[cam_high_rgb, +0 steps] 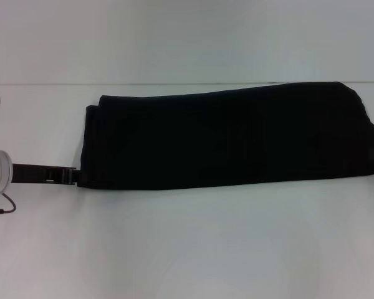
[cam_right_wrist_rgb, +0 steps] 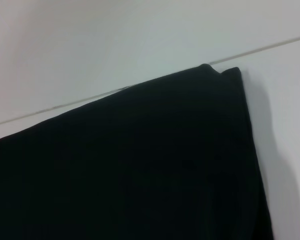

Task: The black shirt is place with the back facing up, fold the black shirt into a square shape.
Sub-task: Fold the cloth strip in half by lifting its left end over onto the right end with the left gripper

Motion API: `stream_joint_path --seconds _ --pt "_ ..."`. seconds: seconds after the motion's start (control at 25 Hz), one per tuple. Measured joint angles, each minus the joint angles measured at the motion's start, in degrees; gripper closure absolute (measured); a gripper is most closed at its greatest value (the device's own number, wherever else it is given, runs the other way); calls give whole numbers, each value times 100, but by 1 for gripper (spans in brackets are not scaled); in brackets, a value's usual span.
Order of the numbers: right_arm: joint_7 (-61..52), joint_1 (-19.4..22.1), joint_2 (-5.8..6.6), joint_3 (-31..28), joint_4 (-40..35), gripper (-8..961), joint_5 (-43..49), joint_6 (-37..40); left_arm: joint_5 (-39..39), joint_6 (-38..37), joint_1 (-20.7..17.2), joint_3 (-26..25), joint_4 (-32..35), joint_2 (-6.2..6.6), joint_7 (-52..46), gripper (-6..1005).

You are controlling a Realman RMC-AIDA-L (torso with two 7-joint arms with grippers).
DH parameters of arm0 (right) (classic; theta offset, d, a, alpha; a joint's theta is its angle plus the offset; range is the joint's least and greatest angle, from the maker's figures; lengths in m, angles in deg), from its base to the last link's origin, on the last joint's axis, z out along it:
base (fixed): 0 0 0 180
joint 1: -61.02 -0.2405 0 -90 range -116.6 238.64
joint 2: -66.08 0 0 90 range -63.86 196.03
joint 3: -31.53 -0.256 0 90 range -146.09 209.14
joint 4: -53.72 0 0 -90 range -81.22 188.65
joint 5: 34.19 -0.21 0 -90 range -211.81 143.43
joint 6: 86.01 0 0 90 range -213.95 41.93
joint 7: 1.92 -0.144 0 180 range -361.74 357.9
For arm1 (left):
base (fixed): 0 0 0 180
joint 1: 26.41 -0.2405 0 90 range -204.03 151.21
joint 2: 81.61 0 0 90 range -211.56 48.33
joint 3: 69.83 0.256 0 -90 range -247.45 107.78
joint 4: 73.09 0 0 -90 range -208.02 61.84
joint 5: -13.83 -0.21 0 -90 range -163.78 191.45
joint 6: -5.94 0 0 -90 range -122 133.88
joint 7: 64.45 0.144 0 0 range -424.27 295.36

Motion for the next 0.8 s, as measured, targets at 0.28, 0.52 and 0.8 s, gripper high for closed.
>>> stream_joint_path --seconds 0.28,0.52,0.8 --pt "17 103 0 -30 -45 530 -35 168 -35 74 28 0 0 0 -6 972" --pt "23 171 7 -36 -53 752 -39 237 -42 114 48 0 21 12 -8 969" --pt "69 303 -13 -150 -215 954 -55 443 -77 130 48 -27 70 32 -9 966"
